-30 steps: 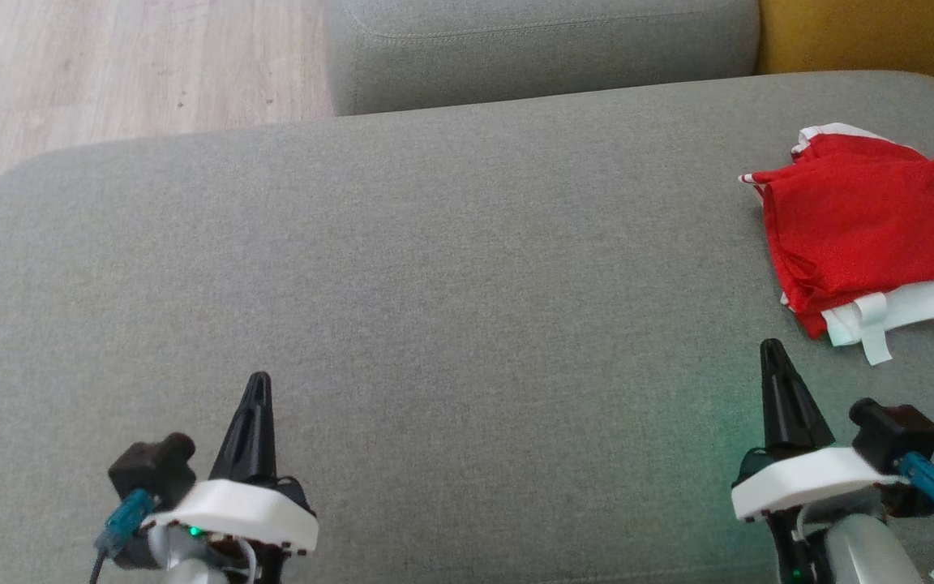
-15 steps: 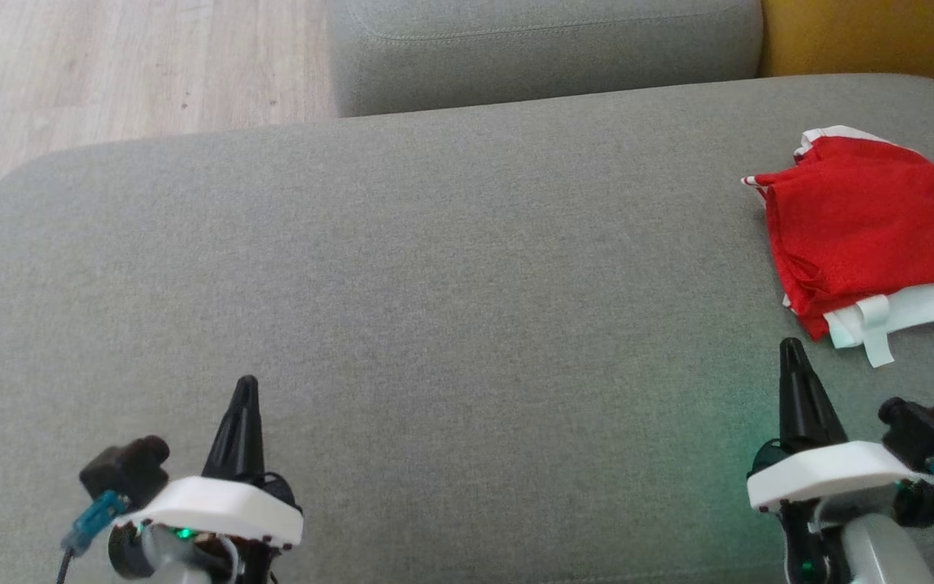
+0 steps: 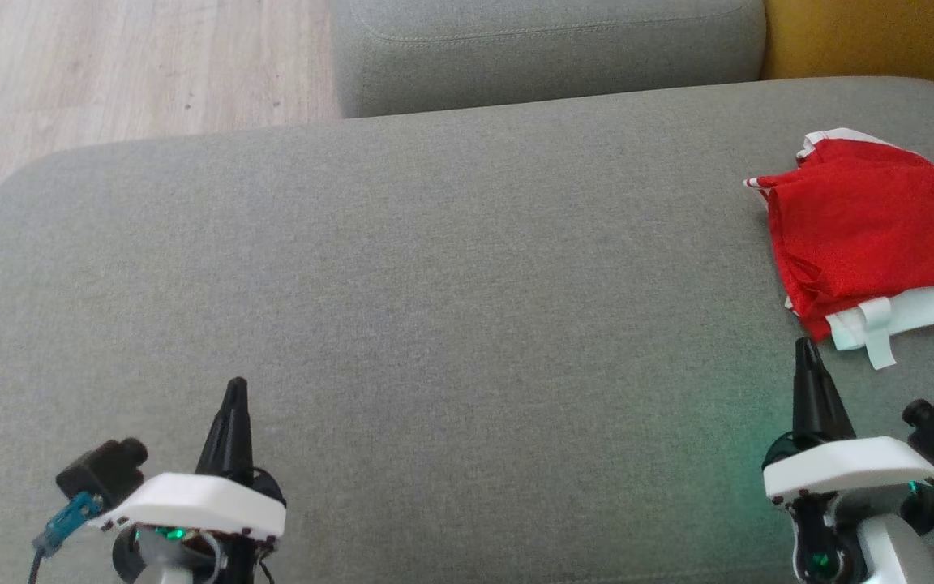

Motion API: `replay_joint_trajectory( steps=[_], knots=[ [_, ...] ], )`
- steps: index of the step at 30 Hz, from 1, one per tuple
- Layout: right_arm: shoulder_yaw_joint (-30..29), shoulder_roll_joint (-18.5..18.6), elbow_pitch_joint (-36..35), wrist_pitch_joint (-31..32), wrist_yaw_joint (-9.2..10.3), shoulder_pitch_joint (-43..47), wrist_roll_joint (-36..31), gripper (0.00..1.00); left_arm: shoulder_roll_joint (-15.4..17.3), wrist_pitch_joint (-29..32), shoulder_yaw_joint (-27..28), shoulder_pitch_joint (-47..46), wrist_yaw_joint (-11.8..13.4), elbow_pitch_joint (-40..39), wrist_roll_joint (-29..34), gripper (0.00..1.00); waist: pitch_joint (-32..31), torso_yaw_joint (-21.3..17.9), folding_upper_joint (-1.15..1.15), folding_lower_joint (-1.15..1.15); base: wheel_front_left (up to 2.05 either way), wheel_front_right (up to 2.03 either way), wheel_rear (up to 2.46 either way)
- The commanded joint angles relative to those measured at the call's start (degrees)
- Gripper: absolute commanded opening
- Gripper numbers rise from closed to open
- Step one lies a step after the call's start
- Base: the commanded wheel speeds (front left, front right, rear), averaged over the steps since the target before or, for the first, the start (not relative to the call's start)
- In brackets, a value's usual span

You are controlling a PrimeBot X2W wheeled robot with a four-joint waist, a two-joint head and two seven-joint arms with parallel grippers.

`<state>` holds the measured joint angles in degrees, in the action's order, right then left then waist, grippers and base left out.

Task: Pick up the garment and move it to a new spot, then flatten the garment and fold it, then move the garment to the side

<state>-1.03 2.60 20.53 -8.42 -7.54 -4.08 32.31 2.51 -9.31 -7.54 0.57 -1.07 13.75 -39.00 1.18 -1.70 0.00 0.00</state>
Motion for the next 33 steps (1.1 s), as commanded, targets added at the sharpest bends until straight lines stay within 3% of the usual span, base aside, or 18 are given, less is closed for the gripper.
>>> replay_joint_trajectory(
  steps=[1, 33],
  knots=[
    [-0.12, 0.18, -2.23, 0.37, 0.02, -2.3, 1.51, 0.0, 0.57, 0.28, 1.35, -3.32, -0.42, -1.52, -1.25, 0.0, -0.01, 0.02, 0.0, 0.0, 0.0, 0.0, 0.0],
    [-2.07, 0.22, -3.78, 5.63, 0.03, -2.23, 22.63, 0.0, 0.85, 5.51, 5.47, -4.52, -2.59, -0.89, -20.44, 0.0, -0.37, 0.63, 0.0, 0.0, 0.0, 0.0, 0.0]
  ],
)
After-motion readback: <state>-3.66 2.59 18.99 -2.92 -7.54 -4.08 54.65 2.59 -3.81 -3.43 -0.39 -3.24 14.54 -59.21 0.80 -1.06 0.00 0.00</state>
